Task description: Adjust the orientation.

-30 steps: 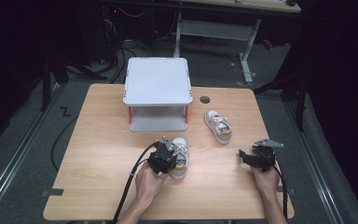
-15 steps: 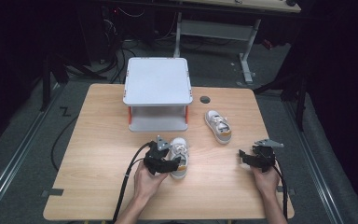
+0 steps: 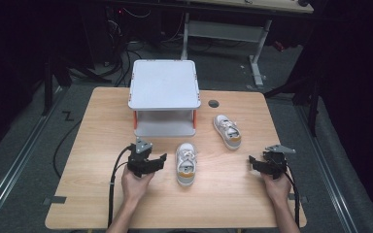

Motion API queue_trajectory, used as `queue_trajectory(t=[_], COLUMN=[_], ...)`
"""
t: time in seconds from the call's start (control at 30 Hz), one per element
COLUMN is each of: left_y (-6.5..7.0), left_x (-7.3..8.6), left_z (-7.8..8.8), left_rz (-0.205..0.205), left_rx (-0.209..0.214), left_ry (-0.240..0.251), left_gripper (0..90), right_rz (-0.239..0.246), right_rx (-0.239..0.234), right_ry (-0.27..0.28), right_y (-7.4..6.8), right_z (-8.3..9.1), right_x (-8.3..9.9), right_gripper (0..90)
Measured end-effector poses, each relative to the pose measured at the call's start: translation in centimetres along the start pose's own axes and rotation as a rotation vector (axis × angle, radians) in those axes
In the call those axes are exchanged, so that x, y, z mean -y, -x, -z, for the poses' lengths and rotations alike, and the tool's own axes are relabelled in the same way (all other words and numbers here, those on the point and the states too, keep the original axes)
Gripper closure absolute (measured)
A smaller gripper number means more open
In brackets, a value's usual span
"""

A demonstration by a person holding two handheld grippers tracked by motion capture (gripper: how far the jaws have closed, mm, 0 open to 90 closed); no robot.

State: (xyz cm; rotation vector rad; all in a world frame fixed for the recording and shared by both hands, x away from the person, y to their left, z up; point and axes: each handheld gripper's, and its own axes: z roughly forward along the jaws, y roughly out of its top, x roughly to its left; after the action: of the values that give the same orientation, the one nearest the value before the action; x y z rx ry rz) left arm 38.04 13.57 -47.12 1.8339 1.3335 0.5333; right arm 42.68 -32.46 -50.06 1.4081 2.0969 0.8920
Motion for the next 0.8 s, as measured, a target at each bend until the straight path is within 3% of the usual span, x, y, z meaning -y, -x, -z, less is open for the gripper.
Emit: queue_trajectory(t=[0.03,0.07,0.1,0.17,0.2,0.23,0.33,0.43,0.53,0.8], left_y=[-0.9,-0.9,-1.9,-2.6,-2.6,-3.3,-4.2,-4.7,-5.3,-5.5], left_x=[0.2,0.2,0.4,0.5,0.5,0.6,0.8,1.0,1.4,1.7], left_z=[-0.5,-0.5,-1.0,-1.2,-1.2,-1.4,-1.7,-2.1,-2.5,-2.4], left_rz=[-0.002,-0.002,-0.003,-0.005,-0.005,-0.009,0.027,0.037,0.011,0.031], left_rx=[-0.048,-0.048,-0.085,-0.124,-0.124,-0.159,-0.173,-0.192,-0.214,-0.223], left_ry=[-0.015,-0.015,-0.03,-0.033,-0.033,-0.028,-0.028,-0.043,-0.077,-0.069], left_gripper=[35.6,35.7,35.8,36.0,36.2,36.5,36.6,36.6,36.6,38.3], right_rz=[0.0,0.002,0.001,0.009,0.011,0.012,0.016,0.017,0.015,0.022], right_rx=[-0.001,-0.002,-0.004,-0.011,-0.011,-0.011,-0.019,-0.018,-0.017,-0.021], right_ry=[0.0,0.001,0.001,0.005,0.006,0.006,0.009,0.011,0.011,-0.008], right_y=[0.0,0.0,-0.1,-0.1,-0.1,-0.1,-0.1,-0.2,-0.2,-0.3], right_z=[0.0,0.0,0.0,0.0,0.0,0.0,0.1,0.1,0.1,0.1], right_x=[0.0,0.0,0.0,0.0,0.0,0.0,0.0,0.0,0.0,-0.3], right_gripper=[33.2,34.2,35.6,37.8,38.4,38.8,42.6,44.6,44.7,48.6])
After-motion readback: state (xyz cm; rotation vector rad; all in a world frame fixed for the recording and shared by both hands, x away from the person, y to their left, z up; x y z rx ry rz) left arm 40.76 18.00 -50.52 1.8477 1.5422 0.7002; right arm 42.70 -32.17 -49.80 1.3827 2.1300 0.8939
